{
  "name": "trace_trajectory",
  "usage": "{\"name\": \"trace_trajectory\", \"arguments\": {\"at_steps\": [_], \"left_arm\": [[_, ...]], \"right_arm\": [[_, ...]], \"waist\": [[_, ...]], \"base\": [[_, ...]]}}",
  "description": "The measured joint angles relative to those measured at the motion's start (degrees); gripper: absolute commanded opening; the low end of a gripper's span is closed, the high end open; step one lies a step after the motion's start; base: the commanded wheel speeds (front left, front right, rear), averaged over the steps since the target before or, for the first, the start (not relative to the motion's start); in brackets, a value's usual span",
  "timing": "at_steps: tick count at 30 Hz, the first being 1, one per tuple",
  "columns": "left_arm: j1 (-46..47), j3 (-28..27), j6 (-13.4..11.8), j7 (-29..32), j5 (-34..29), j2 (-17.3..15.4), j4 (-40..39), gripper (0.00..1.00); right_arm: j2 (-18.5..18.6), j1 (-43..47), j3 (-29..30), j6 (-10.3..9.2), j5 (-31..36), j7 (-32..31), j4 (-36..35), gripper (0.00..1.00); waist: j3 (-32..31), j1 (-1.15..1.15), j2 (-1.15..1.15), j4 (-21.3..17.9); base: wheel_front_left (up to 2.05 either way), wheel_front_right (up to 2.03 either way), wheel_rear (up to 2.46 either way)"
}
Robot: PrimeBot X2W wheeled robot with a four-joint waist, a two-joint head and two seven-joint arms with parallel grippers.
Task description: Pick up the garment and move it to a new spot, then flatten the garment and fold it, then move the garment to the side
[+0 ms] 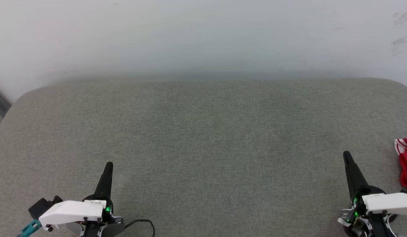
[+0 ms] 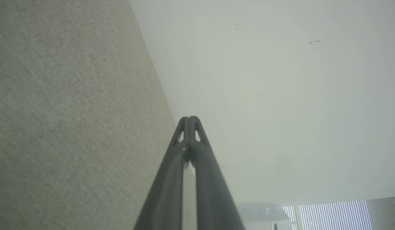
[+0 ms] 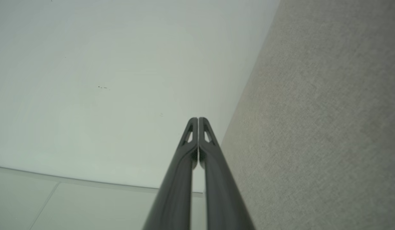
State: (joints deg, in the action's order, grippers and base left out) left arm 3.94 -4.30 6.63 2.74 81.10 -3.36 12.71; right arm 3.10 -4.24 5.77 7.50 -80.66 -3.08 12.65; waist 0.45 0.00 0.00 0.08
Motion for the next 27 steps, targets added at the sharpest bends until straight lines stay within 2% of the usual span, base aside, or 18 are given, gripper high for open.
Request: {"name": "trace_trajectory", "arguments": {"at_steps": [27], "left_arm": [[1.8, -1.5, 0.7, 3.1, 10.7, 0.0, 1.2, 0.0]], "right_arm": [[0.0, -1.5, 0.4, 0.0, -10.9, -3.0, 1.2, 0.0]], "waist": [[-0.2, 0.0, 0.0, -0.1]], "base": [[0.0, 0.0, 0.0]]}}
